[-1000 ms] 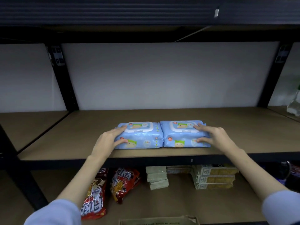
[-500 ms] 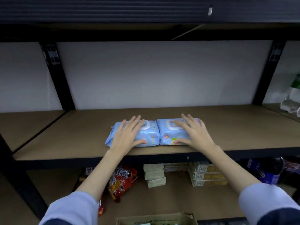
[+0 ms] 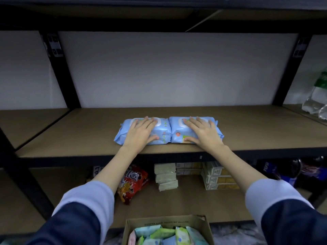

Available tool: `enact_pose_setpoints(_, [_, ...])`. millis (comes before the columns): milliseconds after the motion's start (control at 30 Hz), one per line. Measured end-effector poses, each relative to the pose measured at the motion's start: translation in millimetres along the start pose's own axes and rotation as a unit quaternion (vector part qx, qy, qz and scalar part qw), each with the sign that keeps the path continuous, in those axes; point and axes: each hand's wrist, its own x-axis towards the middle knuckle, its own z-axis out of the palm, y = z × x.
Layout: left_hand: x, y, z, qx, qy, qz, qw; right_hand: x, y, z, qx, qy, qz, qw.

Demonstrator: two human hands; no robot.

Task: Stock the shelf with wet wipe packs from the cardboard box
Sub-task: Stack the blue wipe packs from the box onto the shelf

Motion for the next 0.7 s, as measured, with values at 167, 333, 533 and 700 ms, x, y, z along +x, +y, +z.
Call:
enact_pose_setpoints(167, [-46,35,-21,-0.031,0.055,-0.009,0.998,-46,-37,3,0.030,0.146,-0.041,0.988])
enact_pose_setpoints(333, [-132,75,-18,-0.091,-0.018,-0.051,0.994,-129,-75,40,0.091,0.084,-0.062,0.990])
enact_pose_setpoints(533, [-254,125,39,-0.169,-0.395,-0.155,0.890,-245,-113,114,0.185,-0.261,0.060,0.946])
enact_pose_setpoints(700, [-340,144,79,-0.268,-0.523,-0.254,0.768,-318,-122,153,0.248,-0.437,0.185,0.844])
